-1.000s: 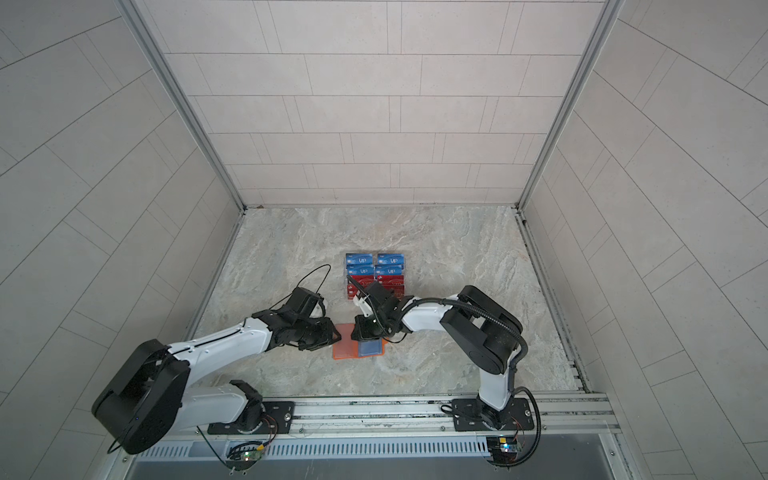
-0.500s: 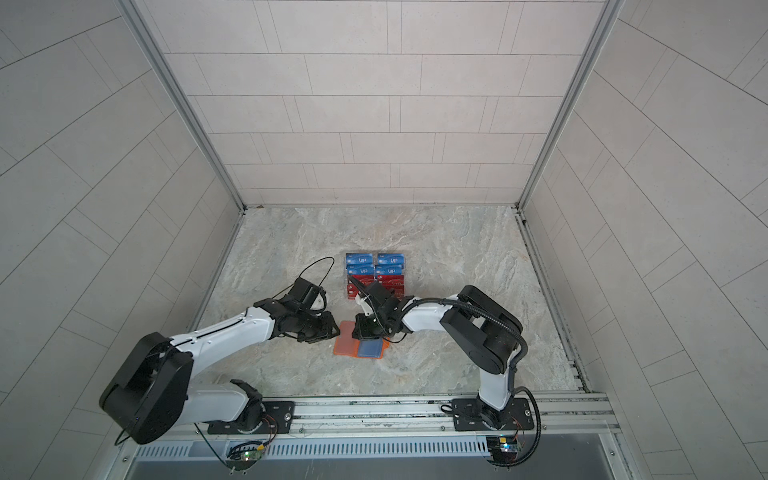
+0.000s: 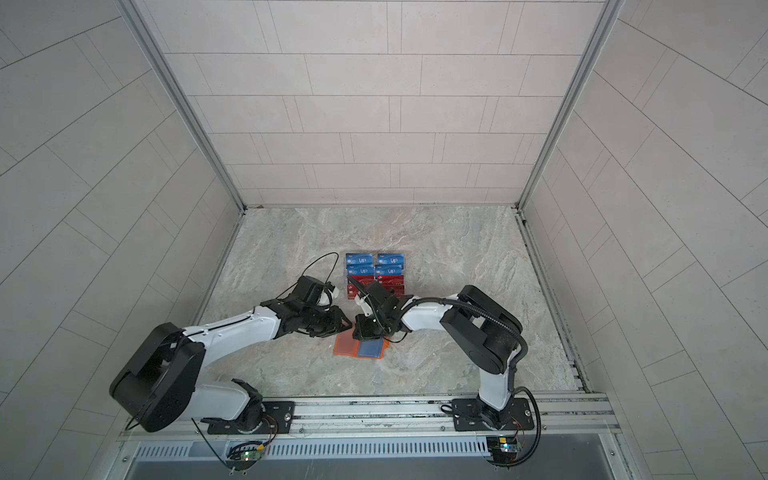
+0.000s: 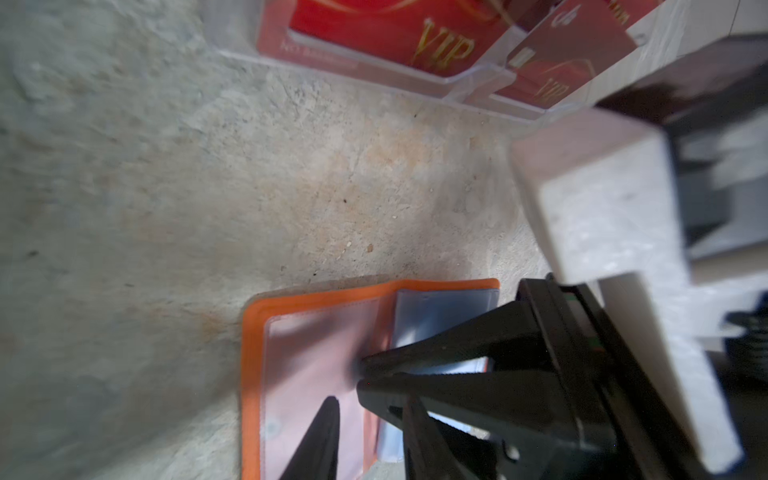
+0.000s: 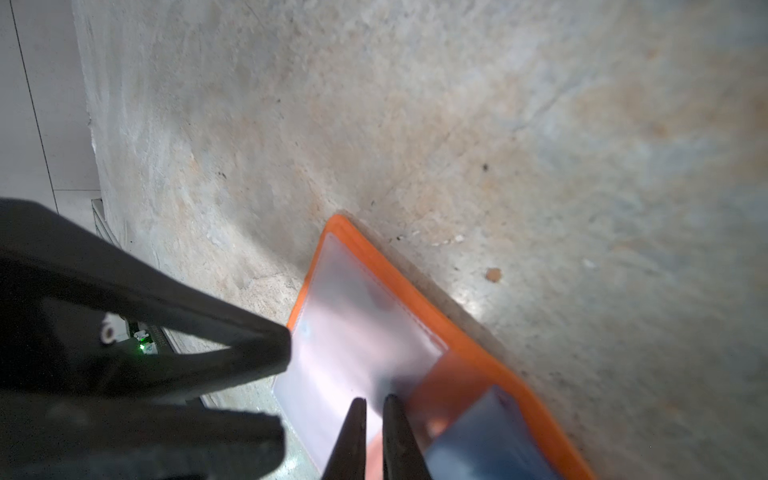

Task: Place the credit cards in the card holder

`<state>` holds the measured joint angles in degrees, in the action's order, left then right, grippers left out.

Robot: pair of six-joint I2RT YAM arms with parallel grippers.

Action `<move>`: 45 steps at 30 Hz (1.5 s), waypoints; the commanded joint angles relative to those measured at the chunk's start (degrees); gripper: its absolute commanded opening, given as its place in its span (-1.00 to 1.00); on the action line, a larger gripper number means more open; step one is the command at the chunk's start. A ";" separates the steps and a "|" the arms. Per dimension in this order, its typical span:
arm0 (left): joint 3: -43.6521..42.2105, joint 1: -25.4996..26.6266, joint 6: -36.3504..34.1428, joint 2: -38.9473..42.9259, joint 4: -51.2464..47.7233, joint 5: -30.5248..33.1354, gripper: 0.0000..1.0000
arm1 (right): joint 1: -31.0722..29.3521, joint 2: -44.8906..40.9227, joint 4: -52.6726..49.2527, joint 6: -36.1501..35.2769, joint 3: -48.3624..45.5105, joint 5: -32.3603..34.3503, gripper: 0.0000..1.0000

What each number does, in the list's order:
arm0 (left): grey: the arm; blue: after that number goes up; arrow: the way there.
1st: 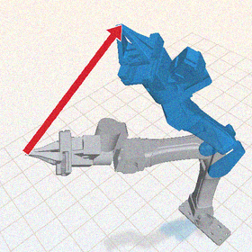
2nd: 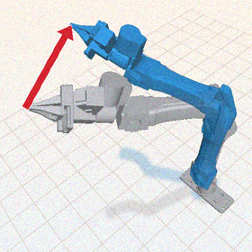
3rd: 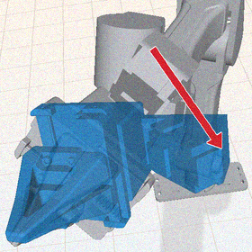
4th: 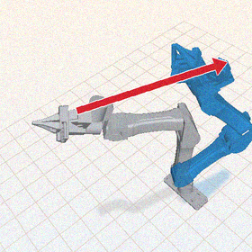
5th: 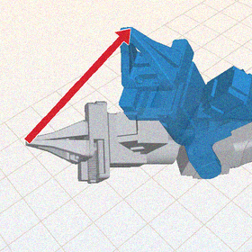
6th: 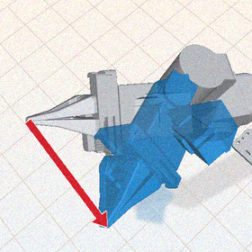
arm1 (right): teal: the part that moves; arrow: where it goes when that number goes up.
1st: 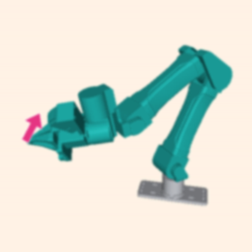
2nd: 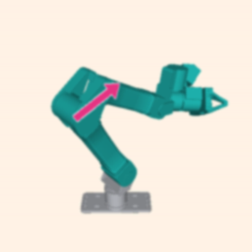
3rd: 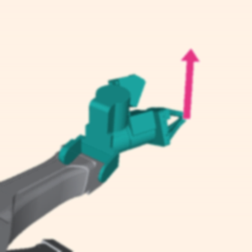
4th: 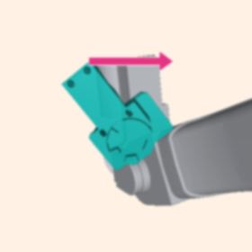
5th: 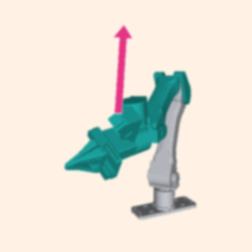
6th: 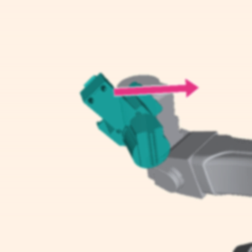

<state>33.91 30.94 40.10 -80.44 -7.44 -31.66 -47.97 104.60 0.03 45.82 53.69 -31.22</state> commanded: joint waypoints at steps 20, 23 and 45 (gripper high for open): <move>-4.71 2.47 1.94 -4.27 3.94 5.46 -0.48 | 0.02 0.82 -4.05 -1.00 0.86 1.80 -0.73; -5.06 2.46 1.17 -3.48 2.71 5.28 -0.48 | 0.06 0.44 -4.15 -1.09 0.88 1.87 -0.73; -8.54 4.92 4.13 2.31 3.65 7.52 -0.40 | 11.72 -4.82 -32.96 -29.21 22.88 1.24 -0.35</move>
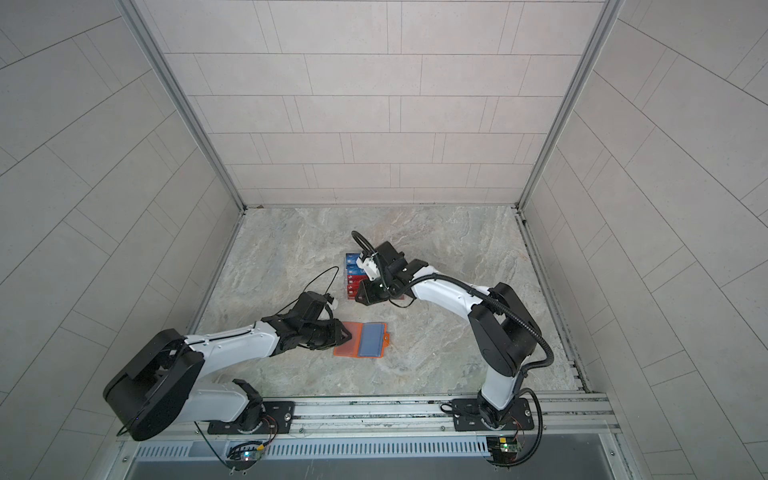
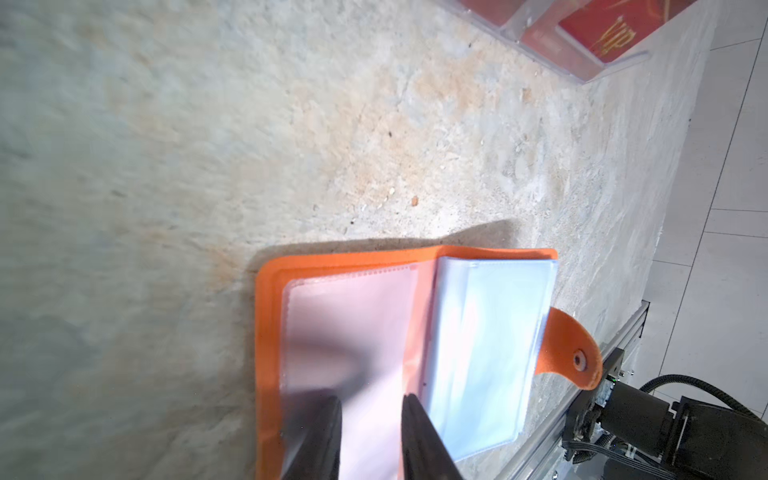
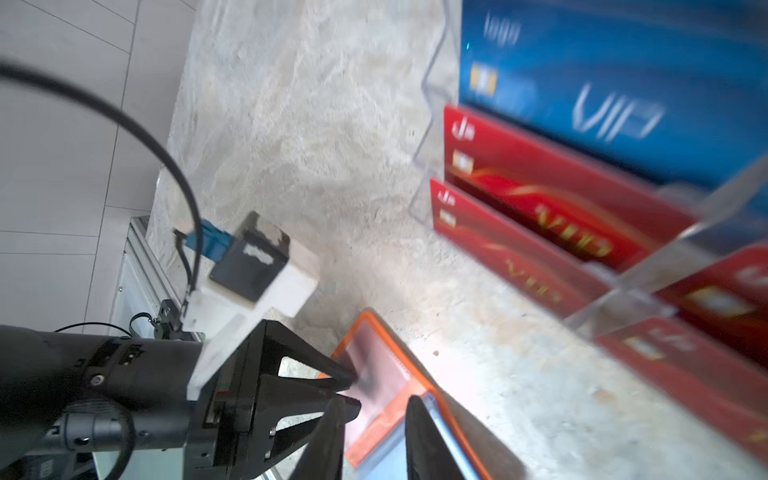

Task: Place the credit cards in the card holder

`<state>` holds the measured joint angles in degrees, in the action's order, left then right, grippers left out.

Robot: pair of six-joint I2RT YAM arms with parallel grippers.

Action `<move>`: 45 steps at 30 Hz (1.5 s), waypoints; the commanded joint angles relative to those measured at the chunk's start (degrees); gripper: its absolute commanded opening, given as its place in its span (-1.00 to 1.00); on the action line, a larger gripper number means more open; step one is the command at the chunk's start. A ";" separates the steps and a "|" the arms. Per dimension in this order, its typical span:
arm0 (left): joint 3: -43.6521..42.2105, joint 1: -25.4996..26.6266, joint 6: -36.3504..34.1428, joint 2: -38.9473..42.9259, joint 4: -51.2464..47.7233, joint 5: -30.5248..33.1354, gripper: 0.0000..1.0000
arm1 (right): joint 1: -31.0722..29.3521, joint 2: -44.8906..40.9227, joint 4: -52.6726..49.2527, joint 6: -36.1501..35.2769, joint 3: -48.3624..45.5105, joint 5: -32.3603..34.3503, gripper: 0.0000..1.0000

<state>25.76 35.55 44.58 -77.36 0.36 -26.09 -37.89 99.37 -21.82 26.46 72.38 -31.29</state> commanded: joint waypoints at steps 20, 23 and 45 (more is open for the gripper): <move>0.97 0.32 -0.63 -1.17 -6.16 1.41 -0.39 | 7.58 11.98 -30.08 -33.48 20.45 9.21 -0.27; 1.21 0.31 -0.71 -1.36 -6.42 1.30 -0.39 | 7.76 12.57 -29.67 -34.69 20.87 9.31 -0.21; 1.20 0.30 0.04 -2.66 -5.22 0.57 -0.39 | 7.05 18.79 -30.65 -37.75 22.94 12.10 -0.21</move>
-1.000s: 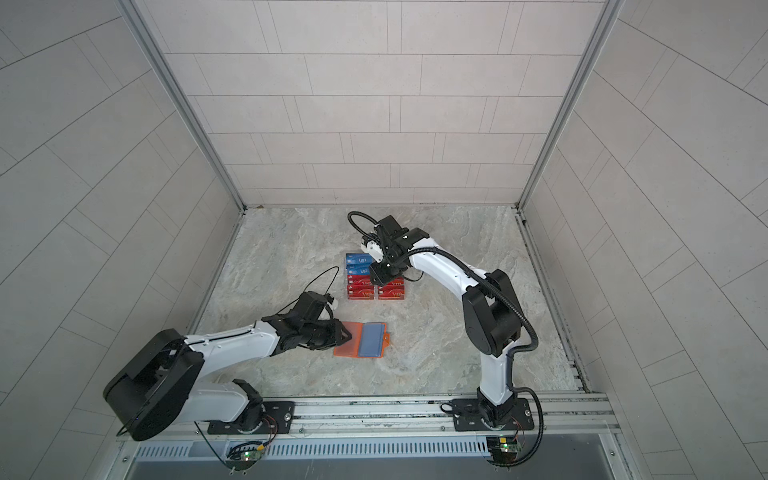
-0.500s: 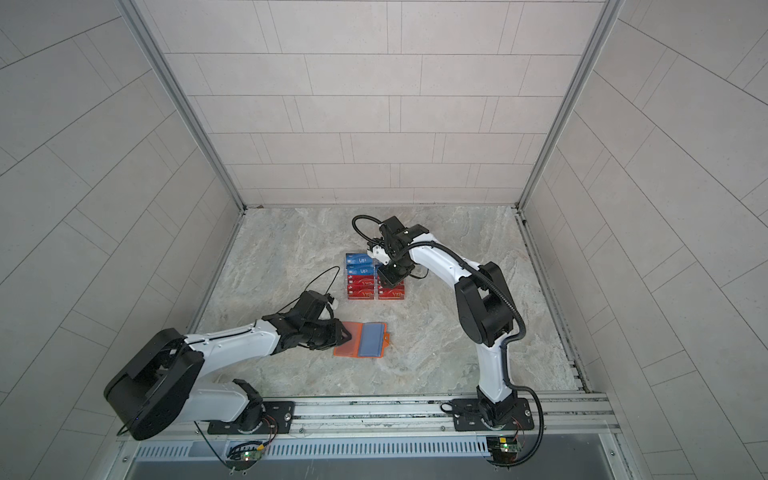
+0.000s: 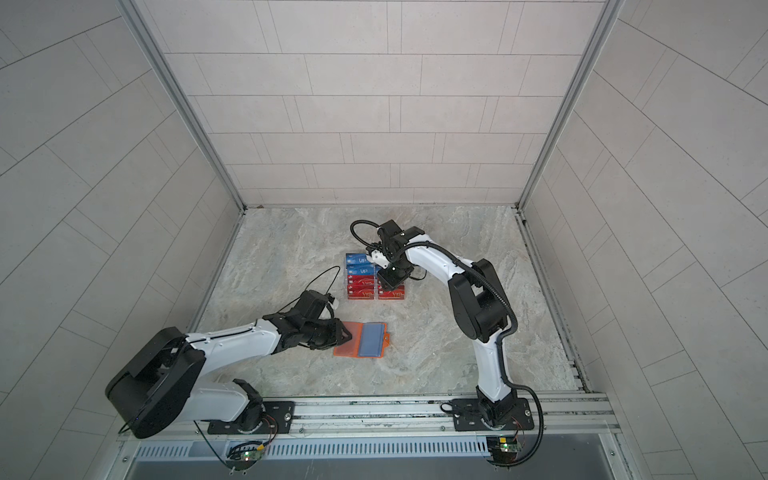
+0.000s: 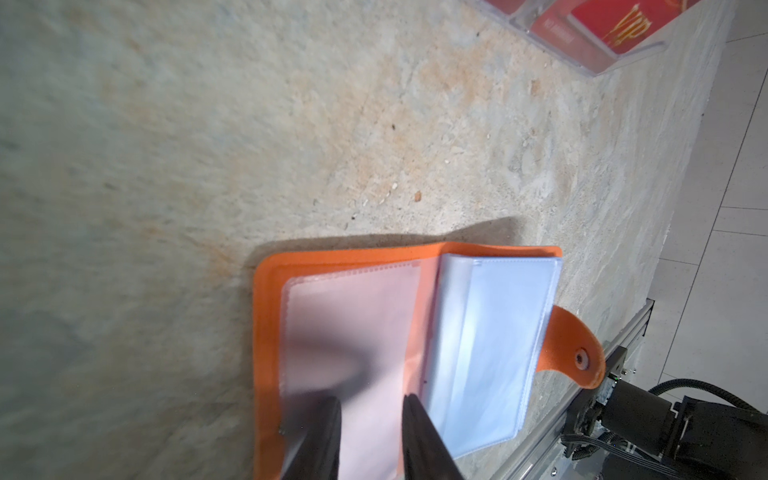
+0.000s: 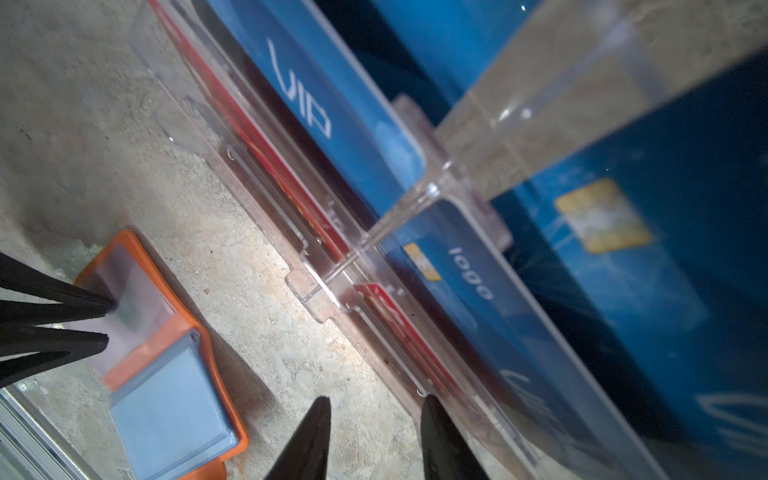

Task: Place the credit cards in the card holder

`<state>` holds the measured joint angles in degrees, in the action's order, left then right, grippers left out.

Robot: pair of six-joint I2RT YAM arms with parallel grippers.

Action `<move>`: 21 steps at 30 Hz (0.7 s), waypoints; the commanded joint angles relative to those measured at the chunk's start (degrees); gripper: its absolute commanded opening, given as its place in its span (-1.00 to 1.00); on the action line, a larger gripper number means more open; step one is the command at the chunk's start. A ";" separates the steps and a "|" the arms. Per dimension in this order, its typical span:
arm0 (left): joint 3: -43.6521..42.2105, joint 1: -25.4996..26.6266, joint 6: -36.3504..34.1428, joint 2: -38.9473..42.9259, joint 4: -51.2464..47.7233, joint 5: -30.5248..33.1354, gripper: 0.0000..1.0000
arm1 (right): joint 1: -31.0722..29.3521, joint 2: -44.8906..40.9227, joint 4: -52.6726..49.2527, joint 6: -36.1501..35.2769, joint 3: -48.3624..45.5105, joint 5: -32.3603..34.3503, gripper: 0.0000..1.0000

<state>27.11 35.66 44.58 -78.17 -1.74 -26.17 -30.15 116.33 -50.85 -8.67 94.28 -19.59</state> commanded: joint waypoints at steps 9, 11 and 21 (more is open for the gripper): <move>-0.38 0.16 0.35 -2.07 -2.85 0.42 -0.39 | -1.82 1.25 -1.80 -3.31 0.07 1.94 -0.31; -0.39 0.13 0.27 -1.84 -3.01 0.43 -0.39 | -1.81 0.60 -1.73 -3.52 0.02 2.25 -0.32; -0.35 0.18 0.17 -1.93 -2.92 0.17 -0.39 | -2.11 -2.38 -0.52 -5.52 1.62 4.16 -0.25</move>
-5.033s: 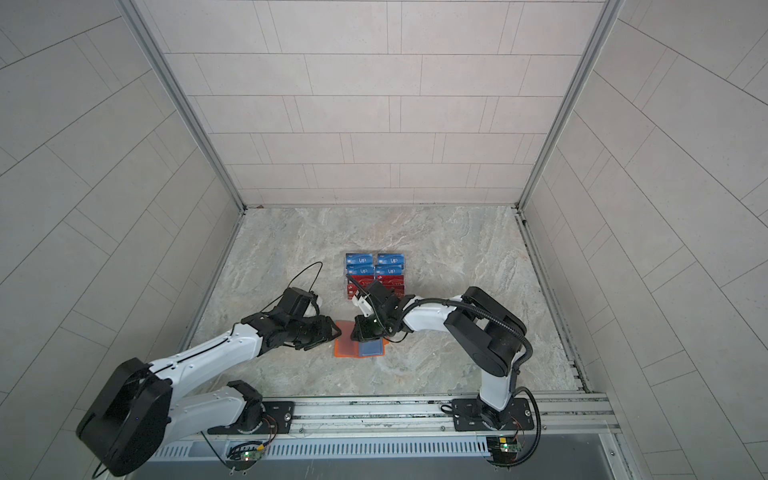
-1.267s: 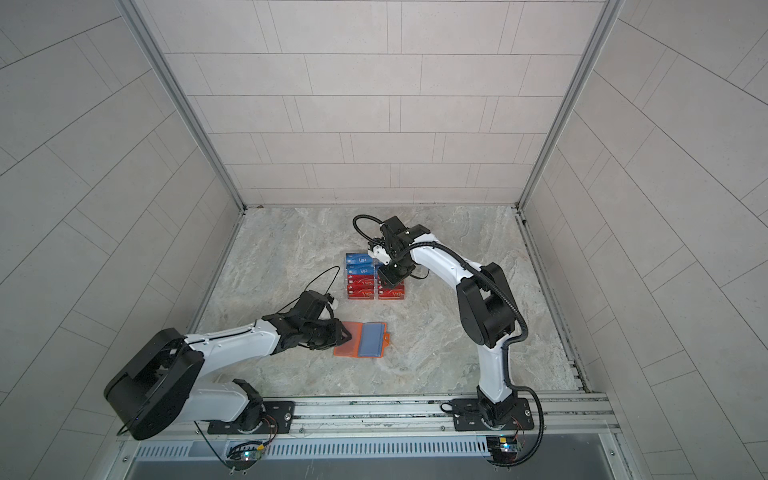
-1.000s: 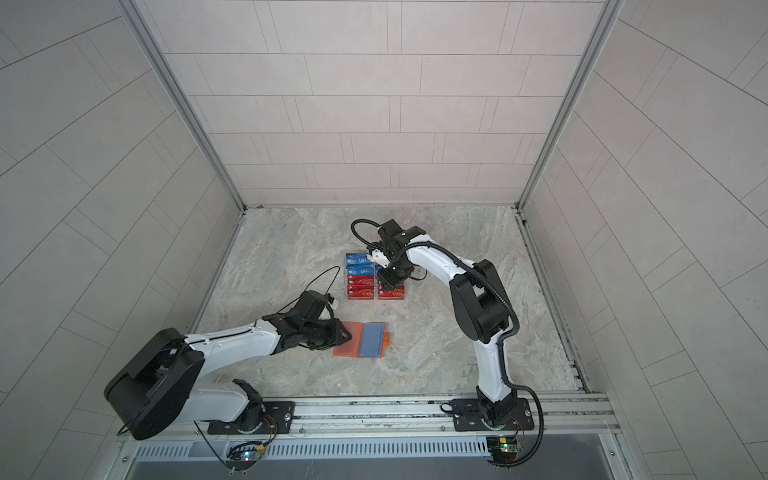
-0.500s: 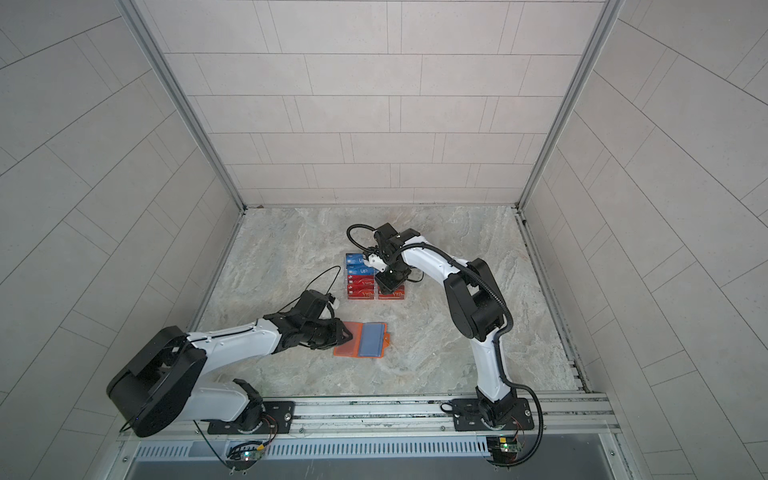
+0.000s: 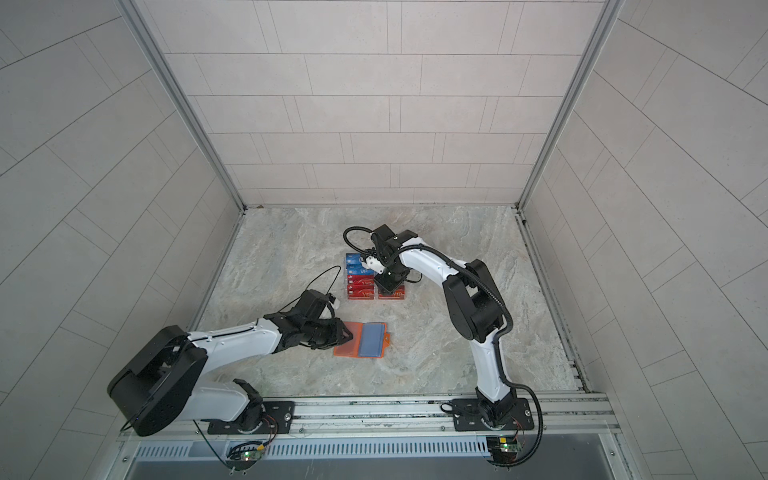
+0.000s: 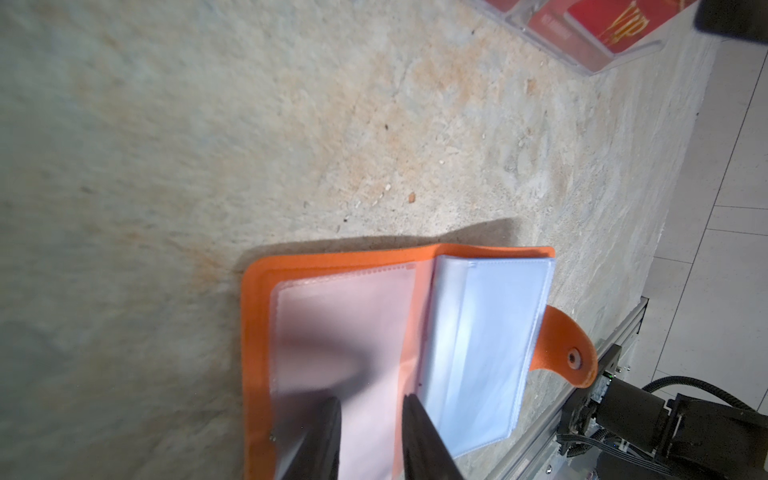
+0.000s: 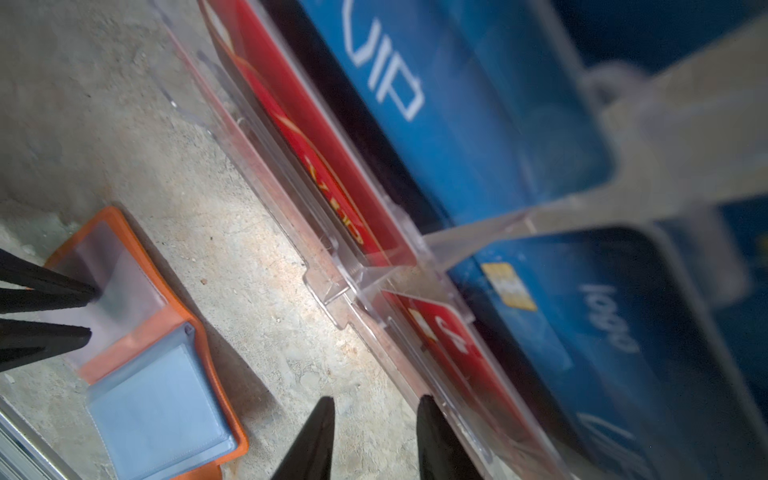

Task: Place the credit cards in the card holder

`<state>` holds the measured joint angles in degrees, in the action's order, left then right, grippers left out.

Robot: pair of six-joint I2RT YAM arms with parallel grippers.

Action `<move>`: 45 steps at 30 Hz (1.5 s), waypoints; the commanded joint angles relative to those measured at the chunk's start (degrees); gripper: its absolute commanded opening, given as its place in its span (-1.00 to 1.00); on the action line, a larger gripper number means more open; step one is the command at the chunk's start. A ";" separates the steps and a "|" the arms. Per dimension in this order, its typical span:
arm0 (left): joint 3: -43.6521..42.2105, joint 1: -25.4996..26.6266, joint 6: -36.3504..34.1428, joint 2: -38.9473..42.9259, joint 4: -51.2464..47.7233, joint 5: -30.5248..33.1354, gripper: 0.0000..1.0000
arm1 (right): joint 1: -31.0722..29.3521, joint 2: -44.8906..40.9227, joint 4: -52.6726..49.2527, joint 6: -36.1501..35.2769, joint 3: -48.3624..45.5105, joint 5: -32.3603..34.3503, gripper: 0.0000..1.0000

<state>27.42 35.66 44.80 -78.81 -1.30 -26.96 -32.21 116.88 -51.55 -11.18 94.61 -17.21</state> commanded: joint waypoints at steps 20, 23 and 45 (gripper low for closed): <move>-0.77 0.16 -0.15 -1.42 -3.07 0.79 -0.38 | -2.52 2.48 -3.24 -5.27 3.38 7.92 -0.23; -0.78 0.14 -0.20 -1.41 -3.16 0.68 -0.38 | -2.90 2.78 -3.21 -5.30 2.81 8.82 -0.22; -0.93 0.17 -0.32 -1.52 -2.92 0.59 -0.37 | -4.92 2.52 -5.20 -5.46 2.05 11.98 -0.46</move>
<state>27.42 35.66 44.80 -78.87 -1.19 -27.20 -36.75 119.26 -54.50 -15.11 97.03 -6.48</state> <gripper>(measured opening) 0.311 0.272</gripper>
